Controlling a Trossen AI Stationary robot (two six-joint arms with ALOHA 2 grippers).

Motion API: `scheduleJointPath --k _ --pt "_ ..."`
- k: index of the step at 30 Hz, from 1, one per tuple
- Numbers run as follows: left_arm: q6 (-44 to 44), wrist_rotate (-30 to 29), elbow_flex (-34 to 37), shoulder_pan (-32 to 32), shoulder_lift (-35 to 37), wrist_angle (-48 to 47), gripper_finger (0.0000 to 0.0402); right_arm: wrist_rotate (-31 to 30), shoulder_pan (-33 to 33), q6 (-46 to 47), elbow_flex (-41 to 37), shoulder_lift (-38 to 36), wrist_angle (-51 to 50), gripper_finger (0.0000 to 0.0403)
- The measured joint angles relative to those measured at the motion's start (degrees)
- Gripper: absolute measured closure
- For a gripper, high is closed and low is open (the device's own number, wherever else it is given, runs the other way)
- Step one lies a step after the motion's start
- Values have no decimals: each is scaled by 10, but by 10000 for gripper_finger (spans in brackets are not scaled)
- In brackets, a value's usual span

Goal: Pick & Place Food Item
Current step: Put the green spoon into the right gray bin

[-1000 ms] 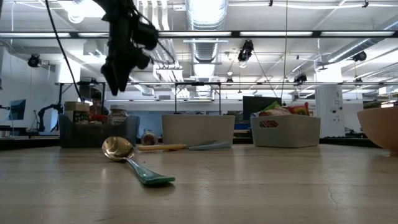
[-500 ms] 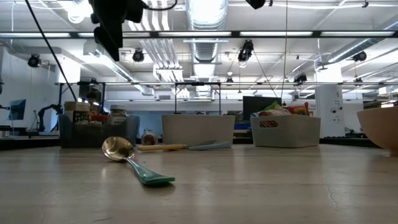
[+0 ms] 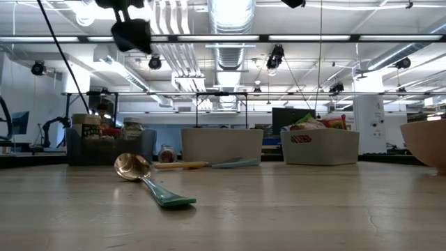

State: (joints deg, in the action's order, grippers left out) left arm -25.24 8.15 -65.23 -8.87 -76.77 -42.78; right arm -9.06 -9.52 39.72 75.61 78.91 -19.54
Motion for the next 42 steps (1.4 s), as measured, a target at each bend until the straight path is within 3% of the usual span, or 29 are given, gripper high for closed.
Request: scheduleJointPath --k 4,7,19,30,42 --pt "80 -9 53 -60 -2 134 51 0 -6 9 0 4 0 25" --pt "139 -44 85 -85 -3 175 51 0 -12 15 0 7 0 25" --pt "240 -67 196 -93 -34 323 51 1 -30 35 0 10 -16 25" --pt "260 -39 178 -96 -146 330 51 1 -30 36 0 9 -33 25" --pt "357 -16 141 -97 -237 304 52 1 -29 32 0 9 -44 25"
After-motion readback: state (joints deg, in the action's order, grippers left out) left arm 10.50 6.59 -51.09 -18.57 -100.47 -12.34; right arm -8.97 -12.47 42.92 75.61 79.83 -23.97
